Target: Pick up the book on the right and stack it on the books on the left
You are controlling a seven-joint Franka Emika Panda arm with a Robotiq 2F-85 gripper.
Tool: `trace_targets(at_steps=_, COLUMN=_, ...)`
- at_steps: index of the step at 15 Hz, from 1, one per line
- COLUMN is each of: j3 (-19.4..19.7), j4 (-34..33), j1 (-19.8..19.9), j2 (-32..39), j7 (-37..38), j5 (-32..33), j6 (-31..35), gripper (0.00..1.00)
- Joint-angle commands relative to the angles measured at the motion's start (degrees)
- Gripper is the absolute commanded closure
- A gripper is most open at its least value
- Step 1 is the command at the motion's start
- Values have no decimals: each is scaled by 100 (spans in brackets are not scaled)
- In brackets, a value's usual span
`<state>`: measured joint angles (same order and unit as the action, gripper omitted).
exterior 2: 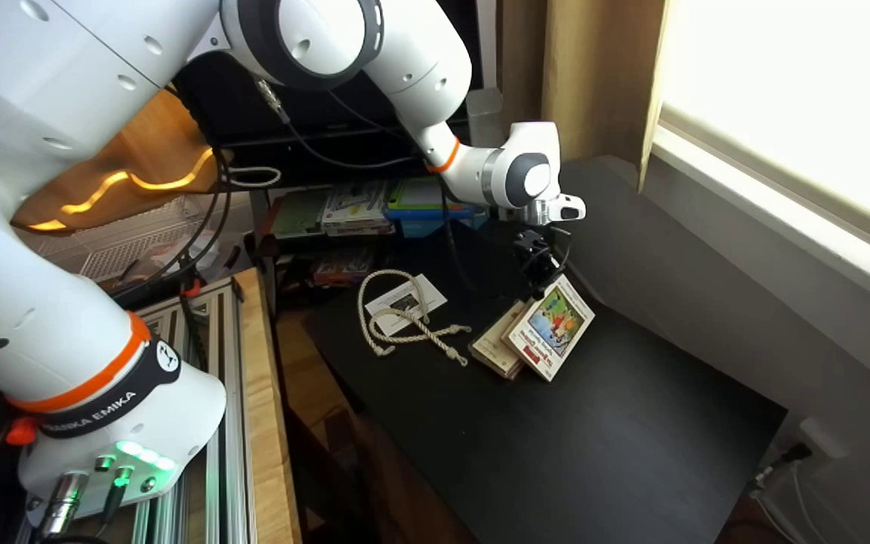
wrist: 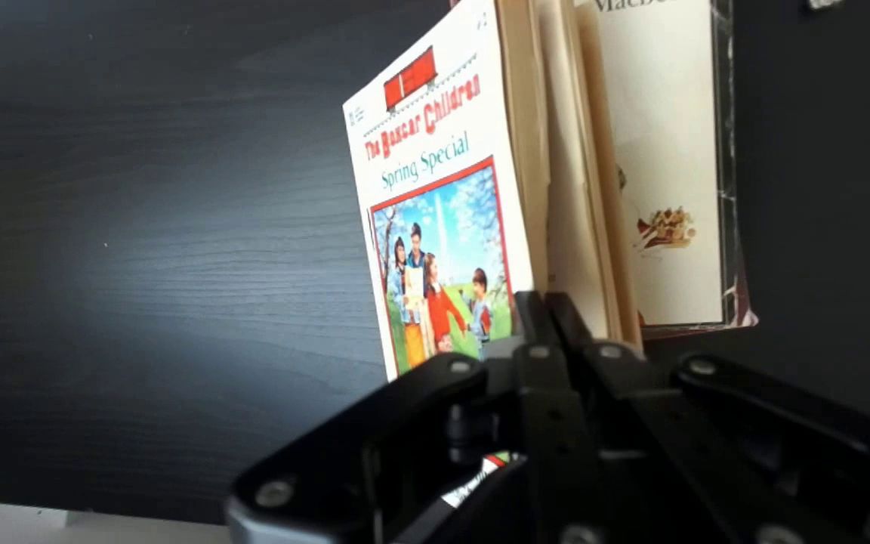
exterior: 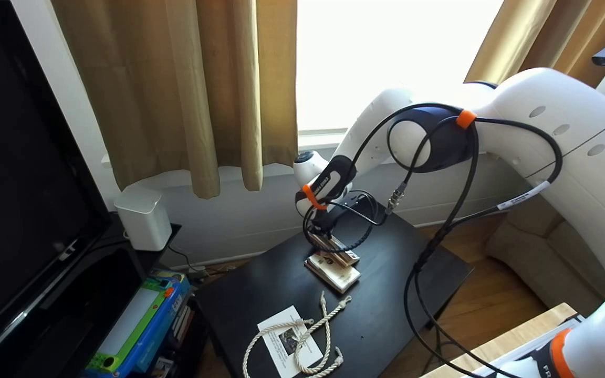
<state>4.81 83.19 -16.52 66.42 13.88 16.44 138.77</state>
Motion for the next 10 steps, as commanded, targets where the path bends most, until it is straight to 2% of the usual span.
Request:
trace_targets(at_steps=1, j3=258, j4=474, j1=-407, j2=-317, j7=492, j5=22, j6=-107, gripper=99)
trace_targets(at_steps=7, j3=404, j4=614, j1=-790, j2=-426, j7=843, j5=114, j6=-568, gripper=99)
trace_targets(at_steps=10, j3=258, j4=545, j1=-792, j2=-376, j7=772, j5=64, j6=-800, gripper=99)
